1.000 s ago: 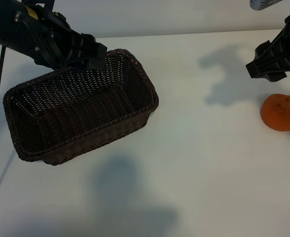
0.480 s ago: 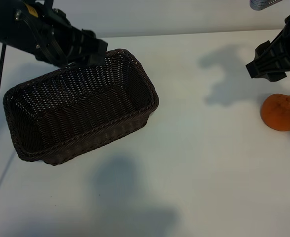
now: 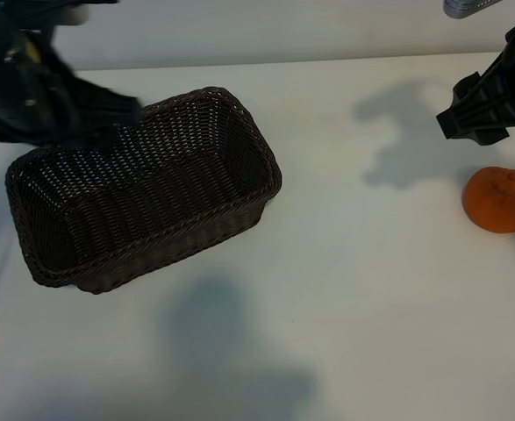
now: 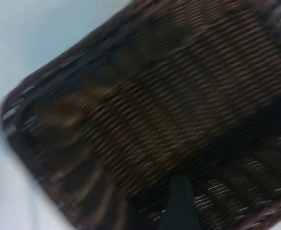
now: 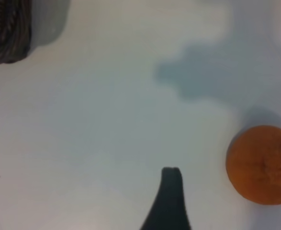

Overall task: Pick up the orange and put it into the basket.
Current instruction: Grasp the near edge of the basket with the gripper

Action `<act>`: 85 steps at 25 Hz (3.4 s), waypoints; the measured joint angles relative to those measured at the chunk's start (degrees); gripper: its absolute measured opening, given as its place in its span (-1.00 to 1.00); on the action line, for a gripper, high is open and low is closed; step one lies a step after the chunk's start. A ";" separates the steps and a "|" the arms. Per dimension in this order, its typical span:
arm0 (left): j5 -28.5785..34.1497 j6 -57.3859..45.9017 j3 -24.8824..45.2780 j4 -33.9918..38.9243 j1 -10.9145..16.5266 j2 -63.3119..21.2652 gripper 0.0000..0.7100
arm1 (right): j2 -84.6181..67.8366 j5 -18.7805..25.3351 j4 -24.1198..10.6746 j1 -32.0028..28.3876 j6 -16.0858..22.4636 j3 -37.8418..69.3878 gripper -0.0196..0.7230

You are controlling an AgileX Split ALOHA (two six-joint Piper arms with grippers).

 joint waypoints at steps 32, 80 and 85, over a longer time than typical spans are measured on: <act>-9.81 -28.44 22.21 12.22 6.25 -14.42 0.62 | 0.00 -0.04 -0.39 0.00 -0.28 0.00 0.65; -29.78 -31.55 30.98 8.30 11.37 2.38 0.63 | 0.00 0.58 -0.62 0.00 -0.35 0.00 0.65; -30.71 -31.50 30.98 8.30 11.37 2.72 0.63 | 0.00 0.58 -0.62 0.00 -0.40 0.00 0.65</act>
